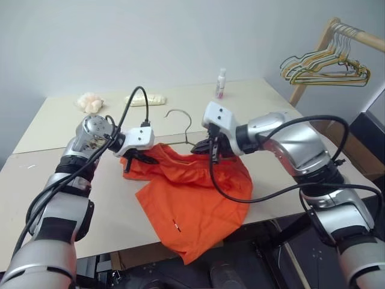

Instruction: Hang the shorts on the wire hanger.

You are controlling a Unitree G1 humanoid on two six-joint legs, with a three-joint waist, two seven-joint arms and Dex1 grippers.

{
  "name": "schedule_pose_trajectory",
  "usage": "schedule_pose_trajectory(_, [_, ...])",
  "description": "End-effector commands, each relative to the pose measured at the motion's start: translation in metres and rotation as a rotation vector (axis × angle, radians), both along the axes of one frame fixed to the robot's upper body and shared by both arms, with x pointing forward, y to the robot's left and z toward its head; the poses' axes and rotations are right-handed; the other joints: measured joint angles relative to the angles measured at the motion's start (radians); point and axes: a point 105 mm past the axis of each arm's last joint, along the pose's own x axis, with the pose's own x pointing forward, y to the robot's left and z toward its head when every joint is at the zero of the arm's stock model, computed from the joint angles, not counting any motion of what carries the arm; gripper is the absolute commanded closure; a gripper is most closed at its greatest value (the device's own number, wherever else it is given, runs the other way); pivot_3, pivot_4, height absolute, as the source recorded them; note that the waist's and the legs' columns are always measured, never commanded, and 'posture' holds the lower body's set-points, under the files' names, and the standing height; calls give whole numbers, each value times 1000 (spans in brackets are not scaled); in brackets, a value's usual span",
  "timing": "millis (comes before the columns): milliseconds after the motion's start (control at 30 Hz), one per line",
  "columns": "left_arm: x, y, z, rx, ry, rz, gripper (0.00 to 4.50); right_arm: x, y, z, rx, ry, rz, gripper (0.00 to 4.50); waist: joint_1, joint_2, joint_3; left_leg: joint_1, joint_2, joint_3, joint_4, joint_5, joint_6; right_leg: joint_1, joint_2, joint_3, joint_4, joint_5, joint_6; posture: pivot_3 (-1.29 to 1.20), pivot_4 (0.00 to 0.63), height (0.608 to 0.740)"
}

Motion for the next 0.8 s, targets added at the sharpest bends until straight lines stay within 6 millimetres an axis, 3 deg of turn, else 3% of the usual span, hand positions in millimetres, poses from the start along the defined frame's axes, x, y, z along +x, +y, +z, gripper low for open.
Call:
schedule_pose_trajectory(33, [5, 9, 27, -54, -85, 36, 2738, 2, -6, 17, 41, -54, 0, 4500, 0, 0, 0, 0, 0, 0, 0, 0, 0, 0, 0, 0, 0, 0, 0, -212, 0, 740])
schedule_pose_trajectory(267, [-3, 19, 43, -127, -60, 30, 434, 4, -10, 18, 49, -47, -12, 4500, 0, 0, 0, 0, 0, 0, 0, 0, 0, 0, 0, 0, 1, 0, 0, -204, 0, 740])
schedule_pose_trajectory(300, [-5, 21, 45, -132, -56, 20, 270, 5, -11, 19, 54, -44, -18, 4500, 0, 0, 0, 0, 0, 0, 0, 0, 0, 0, 0, 0, 1, 0, 0, -205, 0, 740])
schedule_pose_trajectory(400, [-8, 34, 43, -112, -57, 52, 270, 4, -14, 22, 66, -44, -18, 4500, 0, 0, 0, 0, 0, -1, 0, 0, 0, 0, 0, 0, 1, 0, 0, -204, 0, 740])
schedule_pose_trajectory(567, [1, 51, 7, -4, -70, 167, 270, -2, -18, 33, 93, -49, 1, 4500, 1, 0, 0, 2, 0, -1, 0, 0, 0, 1, 0, 0, 2, 0, 0, -207, 0, 740])
schedule_pose_trajectory(667, [13, 48, -6, 14, -119, 231, 886, -4, -20, 36, 96, -51, 7, 4500, 5, 0, 0, 2, 0, -1, 0, 0, 0, 1, 0, -1, 2, 0, 0, -212, 0, 740])
schedule_pose_trajectory(800, [23, 42, -3, -25, -158, 269, 2101, -5, -21, 37, 93, -53, 6, 4500, 4, 0, 0, -1, -1, -2, 0, 0, 0, -1, -1, -1, 2, 0, 0, -221, 0, 740])
